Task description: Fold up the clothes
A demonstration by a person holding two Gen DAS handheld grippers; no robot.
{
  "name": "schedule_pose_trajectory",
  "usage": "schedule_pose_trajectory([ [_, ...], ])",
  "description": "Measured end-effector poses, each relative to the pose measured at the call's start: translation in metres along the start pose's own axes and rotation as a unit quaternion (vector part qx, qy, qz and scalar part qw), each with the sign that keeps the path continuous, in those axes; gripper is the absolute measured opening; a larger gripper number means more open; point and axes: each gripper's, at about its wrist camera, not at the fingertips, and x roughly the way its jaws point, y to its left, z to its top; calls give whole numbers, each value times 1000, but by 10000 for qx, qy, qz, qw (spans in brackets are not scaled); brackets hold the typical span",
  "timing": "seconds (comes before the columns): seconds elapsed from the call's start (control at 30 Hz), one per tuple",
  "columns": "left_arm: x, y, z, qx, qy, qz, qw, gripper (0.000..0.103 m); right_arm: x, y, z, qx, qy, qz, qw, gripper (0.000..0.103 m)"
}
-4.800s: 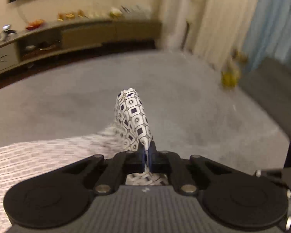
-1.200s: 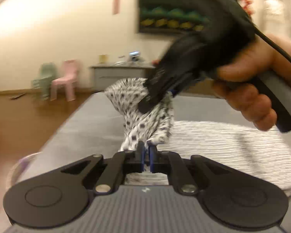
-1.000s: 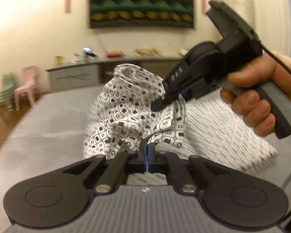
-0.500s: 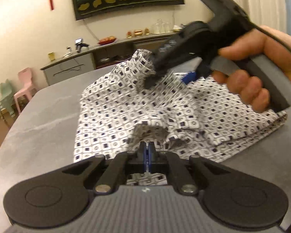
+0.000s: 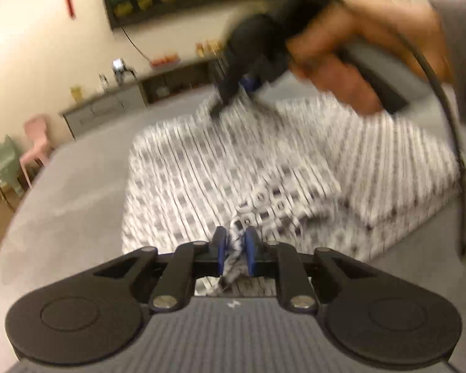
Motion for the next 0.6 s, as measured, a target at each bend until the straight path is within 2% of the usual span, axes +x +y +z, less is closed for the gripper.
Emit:
schedule_pose_trajectory([
  [0.07, 0, 1, -1, -21, 99, -30, 9999, 11, 16, -24, 9, 768, 116, 25, 9970, 14],
  [0.13, -2, 5, -2, -95, 157, -44, 9998, 11, 30, -37, 7, 970, 290, 4, 9949, 14],
  [0.23, -6, 7, -4, -147, 228, 5, 9996, 11, 35, -37, 6, 823, 314, 5, 9961, 14],
  [0.33, -13, 13, -5, -347, 241, 62, 9991, 11, 30, -23, 9, 261, 410, -237, 9985, 18],
  [0.43, -32, 28, -3, -734, -24, 58, 9973, 15, 5, -3, 11, -238, 124, -409, 9988, 32],
  [0.47, -37, 37, -1, -949, -142, 95, 9953, 15, -1, 9, 15, -372, -12, -376, 9986, 42],
  [0.5, -40, 49, 0, -1223, -217, 162, 9921, 15, -8, 20, 19, -505, -149, -343, 9980, 53],
  [0.6, -31, 82, -4, -2004, -73, 274, 9793, 15, -11, 64, 36, -1192, -340, -223, 9920, 67],
])
